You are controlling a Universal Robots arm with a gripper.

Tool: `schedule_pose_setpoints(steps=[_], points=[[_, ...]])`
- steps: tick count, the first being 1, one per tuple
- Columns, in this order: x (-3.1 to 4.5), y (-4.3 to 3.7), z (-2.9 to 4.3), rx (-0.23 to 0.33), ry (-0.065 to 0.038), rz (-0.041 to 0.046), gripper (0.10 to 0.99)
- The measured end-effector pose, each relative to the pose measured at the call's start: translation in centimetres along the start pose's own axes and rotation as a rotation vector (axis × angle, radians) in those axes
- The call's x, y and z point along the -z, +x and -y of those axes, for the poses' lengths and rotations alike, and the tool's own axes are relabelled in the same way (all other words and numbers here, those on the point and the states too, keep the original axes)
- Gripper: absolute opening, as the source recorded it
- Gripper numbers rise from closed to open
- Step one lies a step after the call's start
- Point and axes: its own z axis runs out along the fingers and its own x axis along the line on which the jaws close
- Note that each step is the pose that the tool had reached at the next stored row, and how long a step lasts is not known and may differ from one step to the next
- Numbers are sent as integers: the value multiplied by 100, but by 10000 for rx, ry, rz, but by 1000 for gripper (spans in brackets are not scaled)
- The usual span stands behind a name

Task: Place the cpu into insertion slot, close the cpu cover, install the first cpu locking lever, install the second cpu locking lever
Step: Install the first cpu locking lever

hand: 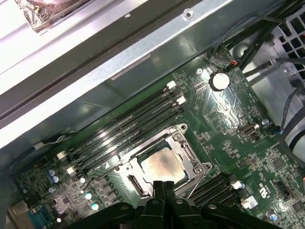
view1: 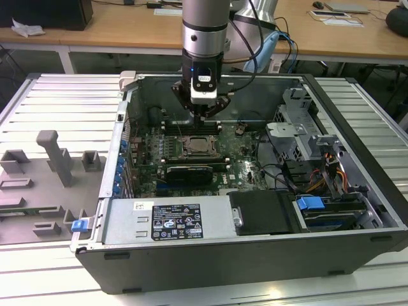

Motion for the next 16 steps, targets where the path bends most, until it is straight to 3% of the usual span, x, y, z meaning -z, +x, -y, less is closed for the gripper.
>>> schedule_pose_setpoints(steps=[11, 13, 16], points=[[0, -6, -4, 356, -12, -10, 110], [0, -6, -4, 654, -13, -12, 110], [-1, -6, -4, 1526, -16, -20, 110]])
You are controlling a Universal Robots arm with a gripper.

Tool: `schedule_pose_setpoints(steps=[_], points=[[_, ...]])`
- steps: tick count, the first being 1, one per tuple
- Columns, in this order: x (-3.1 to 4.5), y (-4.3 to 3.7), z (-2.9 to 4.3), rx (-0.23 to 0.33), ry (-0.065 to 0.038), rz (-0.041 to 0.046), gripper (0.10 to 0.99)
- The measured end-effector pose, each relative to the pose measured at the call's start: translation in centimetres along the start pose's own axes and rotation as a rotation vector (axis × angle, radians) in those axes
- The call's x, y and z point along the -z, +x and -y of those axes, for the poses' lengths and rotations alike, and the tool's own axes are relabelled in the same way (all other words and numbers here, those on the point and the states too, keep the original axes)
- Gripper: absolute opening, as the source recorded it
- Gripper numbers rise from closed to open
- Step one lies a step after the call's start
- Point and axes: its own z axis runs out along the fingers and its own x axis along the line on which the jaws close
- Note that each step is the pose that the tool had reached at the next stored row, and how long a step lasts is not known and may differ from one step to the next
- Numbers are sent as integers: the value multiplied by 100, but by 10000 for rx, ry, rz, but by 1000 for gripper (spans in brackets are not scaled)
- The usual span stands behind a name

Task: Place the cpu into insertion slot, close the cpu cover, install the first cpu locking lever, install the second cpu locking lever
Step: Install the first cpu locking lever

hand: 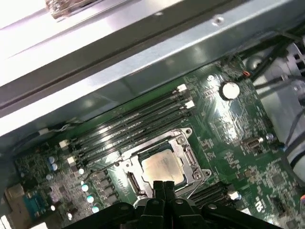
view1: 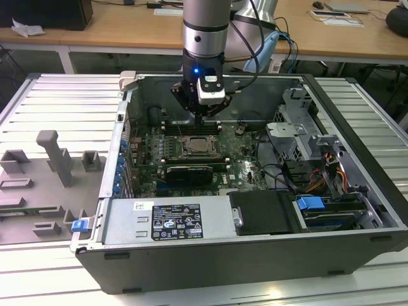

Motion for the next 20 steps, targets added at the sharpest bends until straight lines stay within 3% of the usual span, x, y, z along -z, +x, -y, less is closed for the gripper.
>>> schedule_pose_setpoints(steps=[4, 7, 14, 20], points=[[-4, 0, 0, 1069, -5, -9, 110], [-7, 0, 0, 2164, -9, -19, 110], [-9, 0, 0, 3624, -14, -32, 110], [-10, 3, 1, 4314, -21, -25, 110]])
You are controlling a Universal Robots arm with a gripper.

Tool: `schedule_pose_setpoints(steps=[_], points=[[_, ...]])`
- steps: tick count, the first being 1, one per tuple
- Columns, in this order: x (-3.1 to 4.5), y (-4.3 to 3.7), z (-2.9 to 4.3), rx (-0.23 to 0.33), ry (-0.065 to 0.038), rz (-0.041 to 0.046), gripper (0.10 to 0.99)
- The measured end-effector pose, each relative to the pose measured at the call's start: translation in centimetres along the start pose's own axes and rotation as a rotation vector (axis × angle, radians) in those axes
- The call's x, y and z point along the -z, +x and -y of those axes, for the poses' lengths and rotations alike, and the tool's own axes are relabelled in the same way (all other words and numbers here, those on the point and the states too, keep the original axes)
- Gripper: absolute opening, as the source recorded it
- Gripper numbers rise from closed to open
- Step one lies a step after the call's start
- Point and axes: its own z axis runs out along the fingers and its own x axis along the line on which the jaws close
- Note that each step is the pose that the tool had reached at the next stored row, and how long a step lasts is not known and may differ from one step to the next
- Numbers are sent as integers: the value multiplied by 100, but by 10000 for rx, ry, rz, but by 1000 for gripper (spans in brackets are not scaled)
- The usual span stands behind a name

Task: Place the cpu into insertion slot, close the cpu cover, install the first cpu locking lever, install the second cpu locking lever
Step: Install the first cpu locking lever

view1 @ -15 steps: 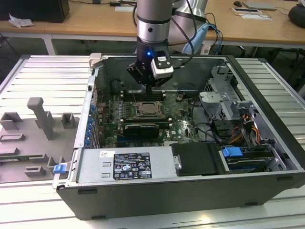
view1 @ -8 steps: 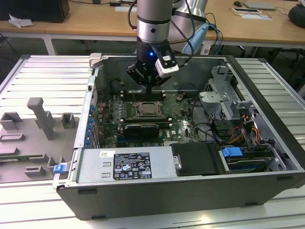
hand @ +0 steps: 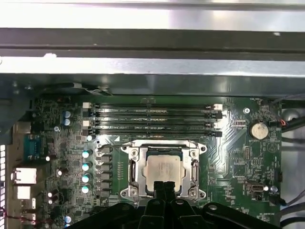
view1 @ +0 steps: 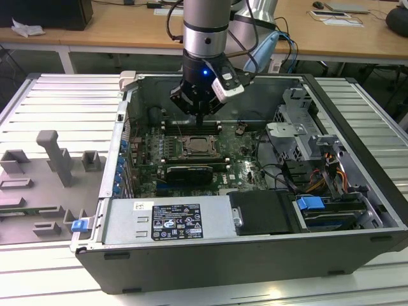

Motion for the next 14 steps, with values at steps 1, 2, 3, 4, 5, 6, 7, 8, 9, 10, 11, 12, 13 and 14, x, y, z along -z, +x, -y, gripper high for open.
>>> schedule_pose_setpoints(steps=[1, 2, 3, 4, 5, 6, 7, 8, 9, 10, 11, 12, 13, 14], points=[[0, 6, 0, 43, 0, 5, 110], [0, 13, 0, 69, 0, 11, 110], [0, 30, 0, 103, 0, 23, 110], [1, 60, -1, 123, 0, 43, 110], [1, 90, -1, 128, 1, 63, 110], [1, 120, -2, 133, 1, 88, 110], [1, 144, -2, 135, 2, 112, 110], [1, 180, -3, 136, 2, 140, 110], [1, 202, -3, 135, 3, 152, 110], [0, 231, -4, 137, 3, 171, 110], [-2, 283, -4, 137, 3, 205, 110], [-6, 354, -6, 138, 5, 258, 110], [-9, 400, -7, 138, 4, 290, 110], [-13, 460, -7, 140, 3, 324, 110]])
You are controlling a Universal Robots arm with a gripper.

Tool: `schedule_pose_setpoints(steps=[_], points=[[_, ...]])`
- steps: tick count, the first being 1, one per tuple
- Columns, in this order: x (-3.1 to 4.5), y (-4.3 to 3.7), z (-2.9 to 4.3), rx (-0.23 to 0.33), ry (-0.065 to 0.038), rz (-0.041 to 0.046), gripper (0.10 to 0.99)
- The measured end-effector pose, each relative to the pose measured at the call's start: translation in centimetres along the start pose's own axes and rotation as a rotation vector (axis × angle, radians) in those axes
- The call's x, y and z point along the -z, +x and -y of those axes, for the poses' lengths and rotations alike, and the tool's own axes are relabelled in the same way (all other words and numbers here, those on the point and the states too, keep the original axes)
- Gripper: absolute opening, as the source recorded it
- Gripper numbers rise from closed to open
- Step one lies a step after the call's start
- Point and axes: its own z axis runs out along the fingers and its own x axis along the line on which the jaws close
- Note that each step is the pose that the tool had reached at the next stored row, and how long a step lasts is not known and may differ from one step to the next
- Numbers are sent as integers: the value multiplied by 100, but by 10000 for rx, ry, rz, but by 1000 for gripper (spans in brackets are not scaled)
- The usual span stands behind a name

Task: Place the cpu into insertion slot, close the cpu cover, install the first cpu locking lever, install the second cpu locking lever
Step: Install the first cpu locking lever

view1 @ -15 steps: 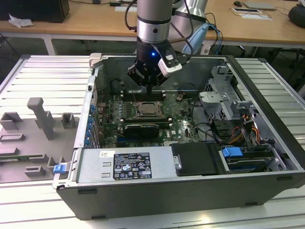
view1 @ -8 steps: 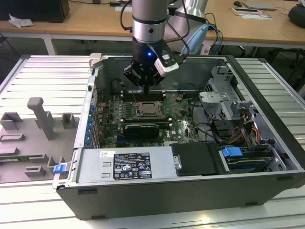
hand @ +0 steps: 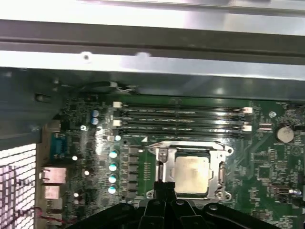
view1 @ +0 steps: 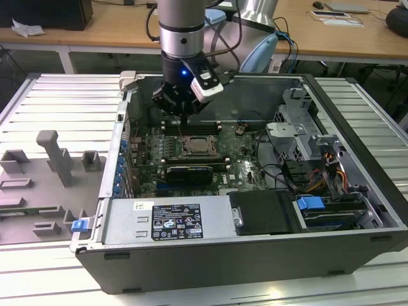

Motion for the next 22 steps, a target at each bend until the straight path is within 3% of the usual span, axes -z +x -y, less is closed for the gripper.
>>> schedule_pose_setpoints(steps=[4, 10, 19, 22], points=[[-6, 154, -31, 0, -13, 49, 110], [-25, 232, -158, 2, -20, 49, 110], [-47, 231, -299, 4, -22, 49, 110], [-55, 130, -326, 5, -22, 48, 110]])
